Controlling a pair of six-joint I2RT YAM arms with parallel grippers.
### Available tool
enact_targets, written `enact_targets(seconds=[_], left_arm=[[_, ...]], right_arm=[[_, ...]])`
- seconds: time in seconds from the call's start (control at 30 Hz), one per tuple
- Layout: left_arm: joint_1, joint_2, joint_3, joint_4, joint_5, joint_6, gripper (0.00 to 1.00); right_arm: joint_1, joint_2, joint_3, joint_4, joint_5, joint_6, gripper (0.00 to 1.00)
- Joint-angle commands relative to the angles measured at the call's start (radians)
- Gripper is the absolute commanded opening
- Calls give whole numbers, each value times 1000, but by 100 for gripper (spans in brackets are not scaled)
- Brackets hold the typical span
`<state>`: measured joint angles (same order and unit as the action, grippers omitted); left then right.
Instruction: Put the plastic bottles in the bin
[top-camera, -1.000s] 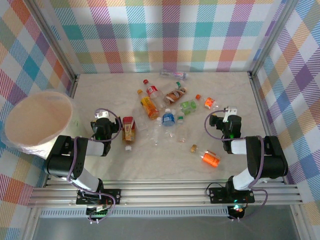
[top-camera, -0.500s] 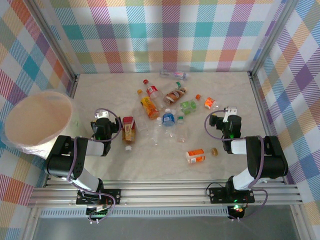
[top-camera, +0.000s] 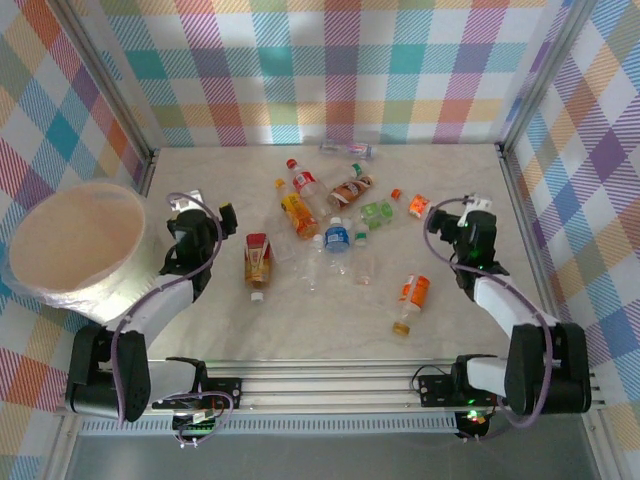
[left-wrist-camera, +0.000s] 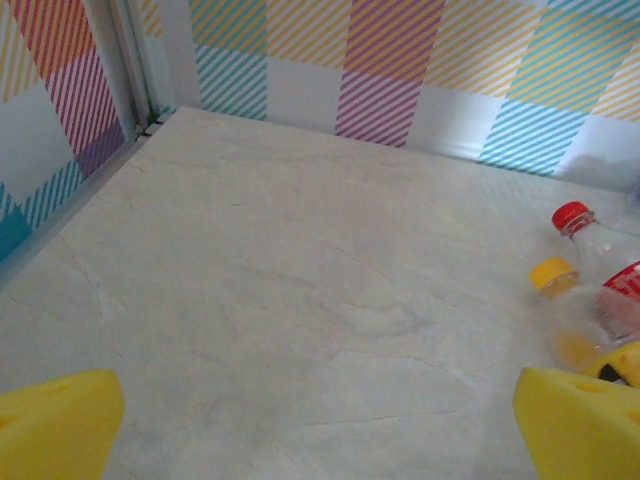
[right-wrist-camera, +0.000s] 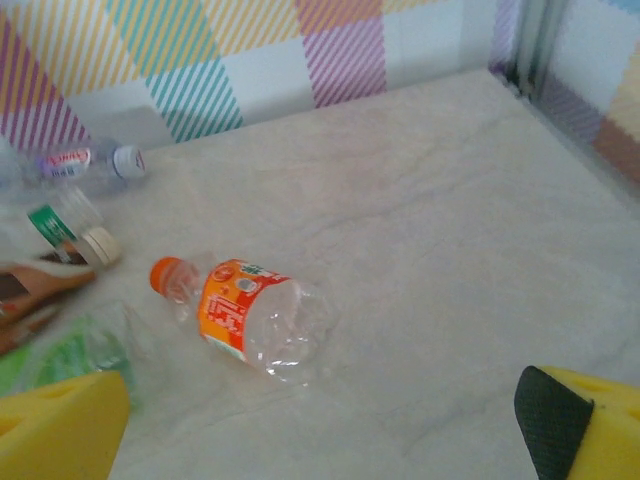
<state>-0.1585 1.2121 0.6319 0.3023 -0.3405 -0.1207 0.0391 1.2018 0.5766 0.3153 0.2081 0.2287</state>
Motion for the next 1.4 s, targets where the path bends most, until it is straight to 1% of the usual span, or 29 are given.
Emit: enact_targets(seconds=[0.0,0.07,0.13,0.17,0.23,0.27,0.33,0.47,0.53,0.6,0.63,0.67,0.7,0.8,0.87,0.93,1.07,1.17,1.27,1.37], left_arm=[[-51,-47,100,-284,-66,-164,100],[-83,-65,150,-395,-65,-247,100],[-110,-85,172,-469,-51,-305,100],[-119,-98,175,-492,-33,-336,100],[-125,-118,181,-535,15,-389,100],[-125,-127,184,-551,43,-409,100],[-127,-140,187,-604,67,-457,100],[-127,-155,187,-627,119,-469,100],[-127,-156,186,-633,127,-462,100],[-127,-151,186,-640,125,-458,100],[-127,-147,183,-640,123,-460,100],[-127,-145,180,-640,121,-462,100],[-127,-140,178,-638,119,-465,100],[-127,-130,176,-637,115,-472,100],[-127,-127,175,-643,105,-478,100],[-127,-129,177,-653,85,-481,100],[-127,-135,174,-672,51,-482,100],[-127,-143,174,-687,41,-481,100],[-127,-149,175,-703,25,-481,100],[-127,-155,169,-712,11,-483,100]], right_arm=[[4,-62,110,-430,-25,268,100],[4,-95,143,-576,-174,292,100],[9,-134,140,-666,-314,305,100],[16,-158,133,-713,-359,321,100],[42,-206,122,-817,-381,358,100],[56,-228,119,-875,-370,377,100],[72,-265,119,-989,-347,407,100],[85,-307,110,-1155,-341,465,100],[97,-312,102,-1196,-348,420,100],[108,-311,103,-1202,-358,339,100],[113,-314,94,-1177,-399,298,100],[118,-313,79,-1143,-451,286,100],[130,-306,67,-1116,-477,291,100],[225,-245,52,-1085,-413,331,100],[305,-181,55,-1086,-323,362,100],[341,-122,48,-1096,-242,434,100],[344,-30,2,-972,-258,550,100],[346,24,12,-934,-244,562,100],[346,37,16,-906,-243,565,100],[346,55,26,-878,-238,610,100]])
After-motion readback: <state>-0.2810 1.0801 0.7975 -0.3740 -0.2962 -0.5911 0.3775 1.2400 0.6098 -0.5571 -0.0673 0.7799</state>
